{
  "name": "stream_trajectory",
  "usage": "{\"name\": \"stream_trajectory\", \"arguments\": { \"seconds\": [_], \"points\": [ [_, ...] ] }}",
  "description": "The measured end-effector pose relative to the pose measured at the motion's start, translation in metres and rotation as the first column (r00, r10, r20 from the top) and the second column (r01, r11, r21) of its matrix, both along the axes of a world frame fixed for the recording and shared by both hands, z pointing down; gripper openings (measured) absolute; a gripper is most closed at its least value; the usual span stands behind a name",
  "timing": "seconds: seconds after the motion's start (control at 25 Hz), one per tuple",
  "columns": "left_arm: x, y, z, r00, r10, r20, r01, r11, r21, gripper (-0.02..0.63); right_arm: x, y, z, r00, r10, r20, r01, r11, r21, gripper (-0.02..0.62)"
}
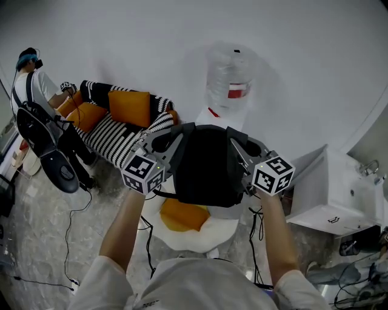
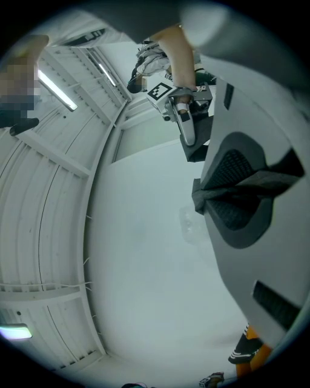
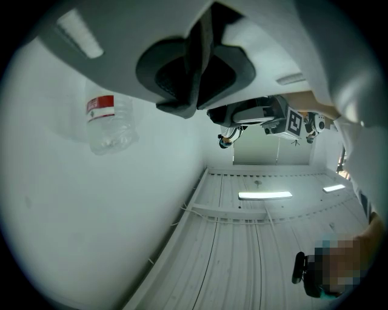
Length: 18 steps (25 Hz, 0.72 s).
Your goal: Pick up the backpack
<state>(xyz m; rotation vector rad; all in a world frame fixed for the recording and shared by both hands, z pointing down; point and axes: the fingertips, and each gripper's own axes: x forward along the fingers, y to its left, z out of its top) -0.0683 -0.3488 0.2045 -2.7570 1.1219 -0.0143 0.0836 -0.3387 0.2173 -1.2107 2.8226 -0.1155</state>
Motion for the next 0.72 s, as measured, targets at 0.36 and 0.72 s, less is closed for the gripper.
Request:
{"name": "stream_trajectory", "arguments": {
  "seconds": [0.36,0.72],
  "points": [
    [0.0008,0.0016,0.0038,1.0,-0.003,0.0,0.003,1.0,-0.012,0.031,0.0007,0.0021,0.004,1.0,0.002,-0.005,-0.002,1.0,-0.011,0.038],
    [0.0026,-0.0009,0.0076,1.0,-0.009,0.002,0.009,1.0,-0.022,0.031,0.0028,-0.0002,0.0071,1.0,0.005,-0.004,-0.005,1.0,-0.014,0.038]
  ]
}}
